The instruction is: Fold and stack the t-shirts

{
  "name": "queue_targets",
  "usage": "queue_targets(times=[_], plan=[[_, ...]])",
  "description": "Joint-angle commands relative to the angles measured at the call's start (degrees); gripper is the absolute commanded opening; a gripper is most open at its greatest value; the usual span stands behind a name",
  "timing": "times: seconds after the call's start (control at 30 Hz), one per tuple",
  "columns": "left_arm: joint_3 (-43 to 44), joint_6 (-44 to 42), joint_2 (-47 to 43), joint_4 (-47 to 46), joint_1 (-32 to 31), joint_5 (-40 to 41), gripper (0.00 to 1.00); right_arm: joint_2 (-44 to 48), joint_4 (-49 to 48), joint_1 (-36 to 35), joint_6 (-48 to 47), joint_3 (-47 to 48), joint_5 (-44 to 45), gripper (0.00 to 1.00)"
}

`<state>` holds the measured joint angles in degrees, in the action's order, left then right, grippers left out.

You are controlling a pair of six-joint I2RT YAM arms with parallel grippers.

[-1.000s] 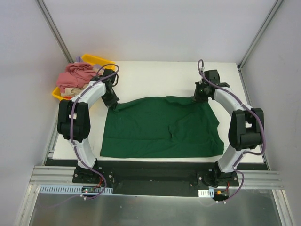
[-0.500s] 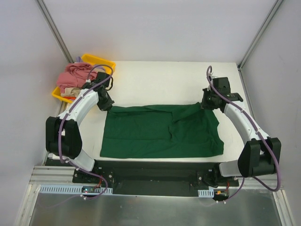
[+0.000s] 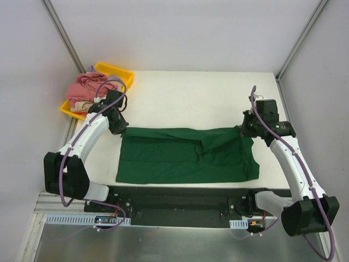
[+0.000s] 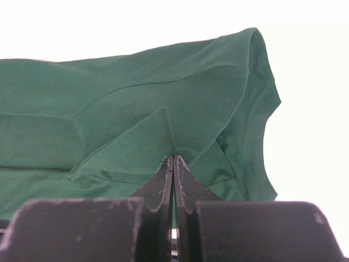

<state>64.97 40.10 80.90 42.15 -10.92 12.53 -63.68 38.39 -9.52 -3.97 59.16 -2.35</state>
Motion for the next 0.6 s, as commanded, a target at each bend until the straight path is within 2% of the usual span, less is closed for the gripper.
queue_targets(times=[0.0,0.2,0.5,0.53,0.57], plan=[[-3.09,1.3,-4.87,2.32,-0.24,1.26,0.0,3.64,5.28,-0.15,-0.6,-0.27,0.07,0.0],[-8.45,1.83,-7.6,2.32,-0.24,-1.81,0.0,7.69,9.68,-0.15,-0.69,-3.17,1.64,0.0],[-14.6,3.58,-5.67,2.06,-0.68,-1.29,0.0,9.45,11.44,-0.06,2.64,-8.96,1.38,0.0],[-15.22,4.02,-5.58,2.06,-0.68,-1.2,0.01,9.45,11.53,-0.15,3.52,-10.1,1.9,0.0],[-15.4,4.2,-5.41,2.14,-0.68,-0.85,0.06,9.45,12.05,-0.06,3.88,-10.81,4.26,0.0]])
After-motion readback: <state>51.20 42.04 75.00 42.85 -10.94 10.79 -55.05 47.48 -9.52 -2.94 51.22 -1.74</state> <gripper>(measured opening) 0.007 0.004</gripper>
